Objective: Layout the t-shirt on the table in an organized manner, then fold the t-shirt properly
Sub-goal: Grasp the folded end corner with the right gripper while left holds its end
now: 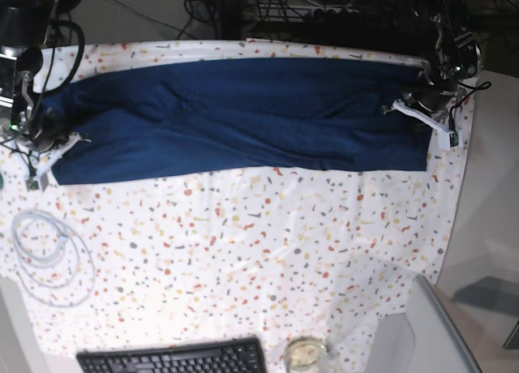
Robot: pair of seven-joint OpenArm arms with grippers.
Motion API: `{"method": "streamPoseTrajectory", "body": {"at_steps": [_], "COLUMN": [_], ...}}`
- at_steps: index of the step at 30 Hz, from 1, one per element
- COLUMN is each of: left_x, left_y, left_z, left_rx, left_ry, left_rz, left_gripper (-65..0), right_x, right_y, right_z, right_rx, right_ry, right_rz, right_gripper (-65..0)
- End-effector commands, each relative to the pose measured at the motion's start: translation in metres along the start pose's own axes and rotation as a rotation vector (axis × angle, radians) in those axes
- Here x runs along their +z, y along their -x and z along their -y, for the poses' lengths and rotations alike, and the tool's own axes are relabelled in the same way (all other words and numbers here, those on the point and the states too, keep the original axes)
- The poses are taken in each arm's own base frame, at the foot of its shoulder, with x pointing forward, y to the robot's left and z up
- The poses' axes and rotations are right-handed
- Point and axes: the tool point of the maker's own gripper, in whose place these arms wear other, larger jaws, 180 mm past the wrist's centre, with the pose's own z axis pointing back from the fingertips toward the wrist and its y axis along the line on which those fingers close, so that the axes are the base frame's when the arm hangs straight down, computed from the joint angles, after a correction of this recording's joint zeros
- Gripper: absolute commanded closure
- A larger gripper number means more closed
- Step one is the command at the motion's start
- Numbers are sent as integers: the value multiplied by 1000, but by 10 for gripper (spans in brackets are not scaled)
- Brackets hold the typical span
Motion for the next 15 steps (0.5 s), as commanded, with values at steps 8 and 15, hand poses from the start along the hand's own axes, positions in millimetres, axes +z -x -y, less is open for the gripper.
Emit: {"method": "streamPoseTrajectory", "body": {"at_steps": [8,15], "left_x": [2,9], "left_y": [4,-15], "left_z": [-12,-7], "left_rx": [-1,-24], "left_ry": [-13,-7], "left_rz": [-6,44], "left_gripper": [0,0], "right_x": [0,9], "right_y": [-9,-29], "right_z": [20,17], "right_rx": [-9,15], "right_ry": [41,41], "right_rz": [20,76], "right_gripper": [-2,-2]}}
